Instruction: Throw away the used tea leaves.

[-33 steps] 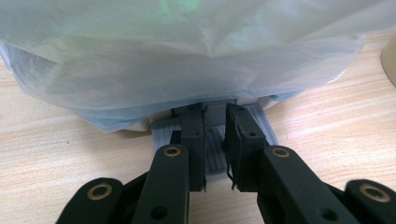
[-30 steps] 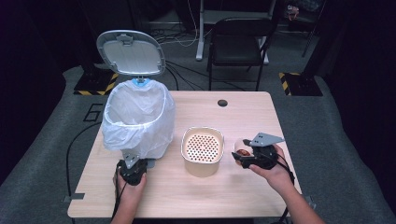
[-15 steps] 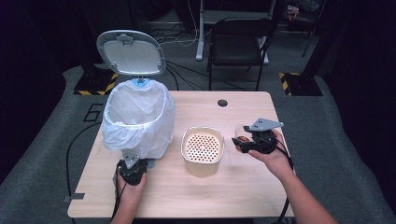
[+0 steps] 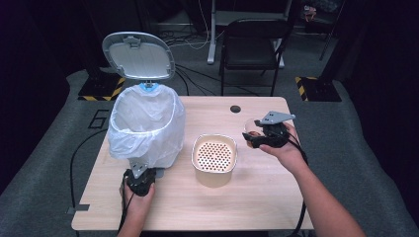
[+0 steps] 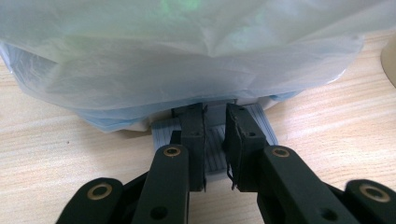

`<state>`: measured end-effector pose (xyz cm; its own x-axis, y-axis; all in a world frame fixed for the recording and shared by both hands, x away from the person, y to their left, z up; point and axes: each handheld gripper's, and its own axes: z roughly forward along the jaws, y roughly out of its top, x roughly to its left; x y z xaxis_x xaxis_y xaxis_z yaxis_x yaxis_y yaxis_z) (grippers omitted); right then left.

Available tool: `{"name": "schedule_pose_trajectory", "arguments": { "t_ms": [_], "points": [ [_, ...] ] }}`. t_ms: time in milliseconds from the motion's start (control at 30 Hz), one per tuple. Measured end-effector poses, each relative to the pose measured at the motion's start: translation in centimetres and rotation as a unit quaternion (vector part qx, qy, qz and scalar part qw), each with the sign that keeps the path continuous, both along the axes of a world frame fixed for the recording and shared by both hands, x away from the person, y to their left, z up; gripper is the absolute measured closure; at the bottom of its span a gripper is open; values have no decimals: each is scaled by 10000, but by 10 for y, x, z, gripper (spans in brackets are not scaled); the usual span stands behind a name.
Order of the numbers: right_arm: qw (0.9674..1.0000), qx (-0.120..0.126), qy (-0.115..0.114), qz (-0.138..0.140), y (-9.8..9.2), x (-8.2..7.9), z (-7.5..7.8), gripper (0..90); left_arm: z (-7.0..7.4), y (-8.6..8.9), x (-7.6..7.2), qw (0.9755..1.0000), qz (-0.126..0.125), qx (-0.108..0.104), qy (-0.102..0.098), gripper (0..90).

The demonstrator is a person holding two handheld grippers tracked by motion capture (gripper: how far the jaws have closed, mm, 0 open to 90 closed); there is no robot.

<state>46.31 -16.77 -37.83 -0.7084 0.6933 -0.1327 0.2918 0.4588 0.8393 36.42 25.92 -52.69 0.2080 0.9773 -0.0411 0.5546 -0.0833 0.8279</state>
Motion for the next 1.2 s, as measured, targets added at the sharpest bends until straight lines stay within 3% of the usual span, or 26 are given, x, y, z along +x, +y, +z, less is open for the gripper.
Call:
{"name": "schedule_pose_trajectory", "arguments": {
  "t_ms": [200,500,667,767,867,1200],
  "points": [
    [9999,-105,27,98,6,13,2,327,0,0,0,10000,-5,10,-6,783],
    [9997,146,91,150,12,32,3,330,0,0,0,10000,-5,-9,4,783],
    [9998,83,60,149,15,41,2,330,0,0,0,10000,-10,-4,10,783],
    [9997,171,129,75,17,45,1,329,0,0,0,10000,-12,-4,10,783],
    [9999,69,30,85,20,50,1,329,0,0,0,10000,-10,-8,1,783],
    [9994,58,-175,293,29,51,6,331,0,0,0,10000,12,-16,-15,783]
  ]
}}
